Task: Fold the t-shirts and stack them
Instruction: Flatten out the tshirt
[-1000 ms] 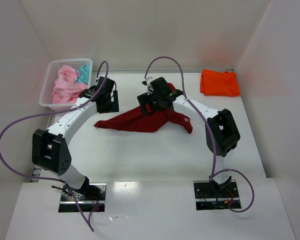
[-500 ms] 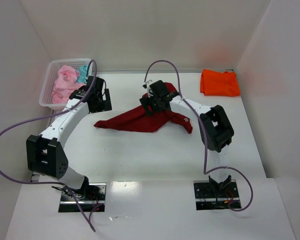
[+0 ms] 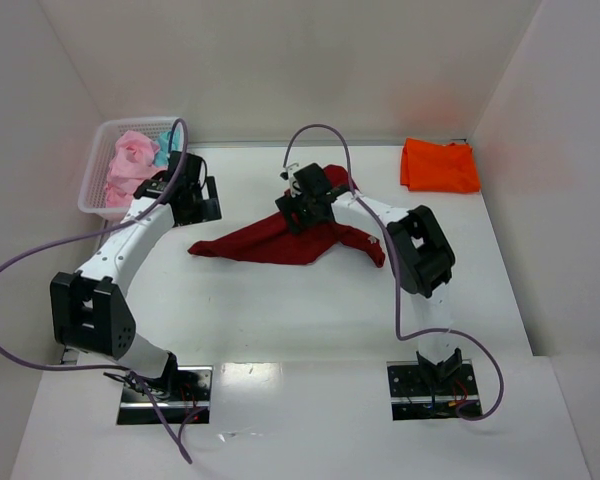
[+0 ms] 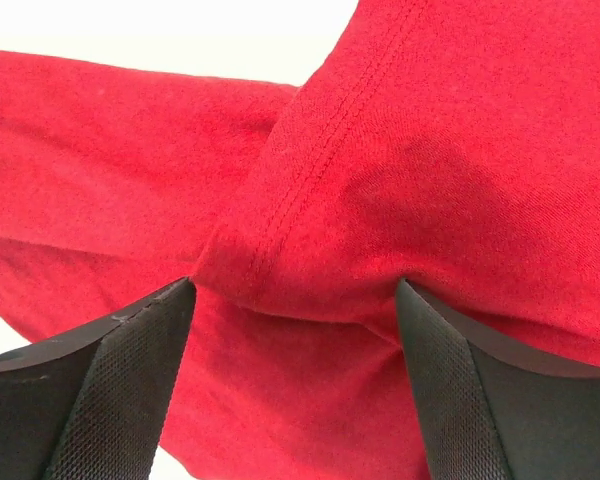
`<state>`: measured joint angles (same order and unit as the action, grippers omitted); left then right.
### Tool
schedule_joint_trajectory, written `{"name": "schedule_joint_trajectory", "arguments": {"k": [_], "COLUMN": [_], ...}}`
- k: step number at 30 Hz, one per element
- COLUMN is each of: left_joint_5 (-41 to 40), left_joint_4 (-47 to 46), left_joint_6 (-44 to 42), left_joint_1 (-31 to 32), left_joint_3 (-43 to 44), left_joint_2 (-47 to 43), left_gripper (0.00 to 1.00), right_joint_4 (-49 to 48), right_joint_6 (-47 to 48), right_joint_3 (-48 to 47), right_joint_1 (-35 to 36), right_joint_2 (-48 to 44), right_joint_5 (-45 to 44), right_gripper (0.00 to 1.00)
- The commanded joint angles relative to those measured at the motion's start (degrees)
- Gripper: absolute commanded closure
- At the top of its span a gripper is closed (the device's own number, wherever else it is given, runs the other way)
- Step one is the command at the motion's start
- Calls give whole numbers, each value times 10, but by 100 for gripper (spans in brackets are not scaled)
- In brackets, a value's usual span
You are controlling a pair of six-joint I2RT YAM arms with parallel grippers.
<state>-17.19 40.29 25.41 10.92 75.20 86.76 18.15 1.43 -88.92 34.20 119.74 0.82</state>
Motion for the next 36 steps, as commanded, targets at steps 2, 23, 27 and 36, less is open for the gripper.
{"name": "schedule_joint_trajectory", "arguments": {"k": [2, 23, 27, 36], "left_joint_5": [13, 35, 63, 224], "left_joint_4": [-7, -12, -33, -100], "left_joint_6": [-12, -17, -22, -84], "left_joint_1": [-7, -18, -23, -23], "left_joint_3": [-2, -13, -13, -6], "left_joint_2": [-23, -40, -34, 16], "left_gripper": [0, 0, 0, 0], "right_joint_4": [-46, -61, -35, 0], "right_joint_6": [11, -27, -22, -22], "right_joint_3": [-33, -91, -149, -167], "right_joint_1": [5, 5, -18, -100], "right_joint_2": [15, 7, -26, -150], "right_joint_5": [-10, -102, -126, -170], "right_gripper": [20, 99, 99, 99]}}
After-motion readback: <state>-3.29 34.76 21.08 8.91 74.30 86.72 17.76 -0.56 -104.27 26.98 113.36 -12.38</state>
